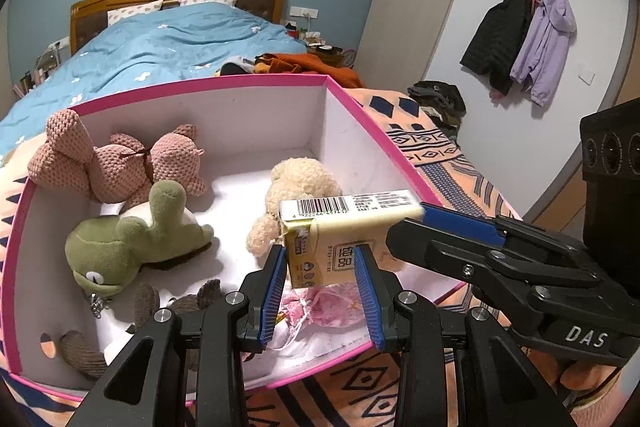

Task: Organize objects
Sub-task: 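Lower the tissue pack into the box and open the left gripper, then move the left gripper down to the white floral tissue pack on the bedspread, then close the left gripper on the white floral tissue pack, then lift the floral tissue pack with the left gripper toward the pink box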

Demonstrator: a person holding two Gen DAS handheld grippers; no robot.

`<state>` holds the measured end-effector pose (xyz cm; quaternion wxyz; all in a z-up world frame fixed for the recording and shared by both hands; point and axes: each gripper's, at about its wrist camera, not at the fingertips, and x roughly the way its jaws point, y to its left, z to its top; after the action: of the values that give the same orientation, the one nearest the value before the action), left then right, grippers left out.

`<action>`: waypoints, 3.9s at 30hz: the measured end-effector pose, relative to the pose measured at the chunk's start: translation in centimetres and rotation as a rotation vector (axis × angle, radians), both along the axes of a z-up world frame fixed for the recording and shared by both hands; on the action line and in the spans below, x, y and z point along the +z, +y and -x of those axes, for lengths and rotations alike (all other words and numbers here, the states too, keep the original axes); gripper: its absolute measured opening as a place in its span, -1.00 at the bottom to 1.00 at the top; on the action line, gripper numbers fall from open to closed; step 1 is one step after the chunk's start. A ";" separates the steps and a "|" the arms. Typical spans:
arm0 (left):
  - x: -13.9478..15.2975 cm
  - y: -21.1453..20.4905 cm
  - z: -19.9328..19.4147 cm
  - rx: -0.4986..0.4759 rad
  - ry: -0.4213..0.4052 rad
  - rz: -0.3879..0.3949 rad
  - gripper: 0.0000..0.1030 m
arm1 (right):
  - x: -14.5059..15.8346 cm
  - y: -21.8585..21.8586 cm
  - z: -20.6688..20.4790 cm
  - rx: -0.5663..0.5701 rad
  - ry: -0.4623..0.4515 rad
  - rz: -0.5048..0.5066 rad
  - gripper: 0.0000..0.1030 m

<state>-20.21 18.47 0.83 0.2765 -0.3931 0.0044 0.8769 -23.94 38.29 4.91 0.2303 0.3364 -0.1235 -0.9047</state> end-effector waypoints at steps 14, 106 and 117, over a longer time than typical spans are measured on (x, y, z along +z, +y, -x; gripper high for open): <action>1.5 -1.5 -2.8 0.015 0.114 0.003 -0.10 | 0.8 -0.5 -2.0 0.021 0.053 0.003 -0.26; -7.9 -9.6 -13.7 0.017 -0.186 -0.108 -0.45 | -9.8 -5.4 -8.3 0.240 -0.250 0.099 -0.26; -6.6 -8.0 -14.1 -0.019 -0.139 -0.097 -0.45 | -9.0 -4.5 -9.3 0.193 -0.210 0.103 -0.26</action>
<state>-6.06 10.43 -5.78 0.3033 -0.4391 -0.0535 0.8440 -14.65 33.84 -4.06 0.3189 0.4271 -0.1601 -0.8308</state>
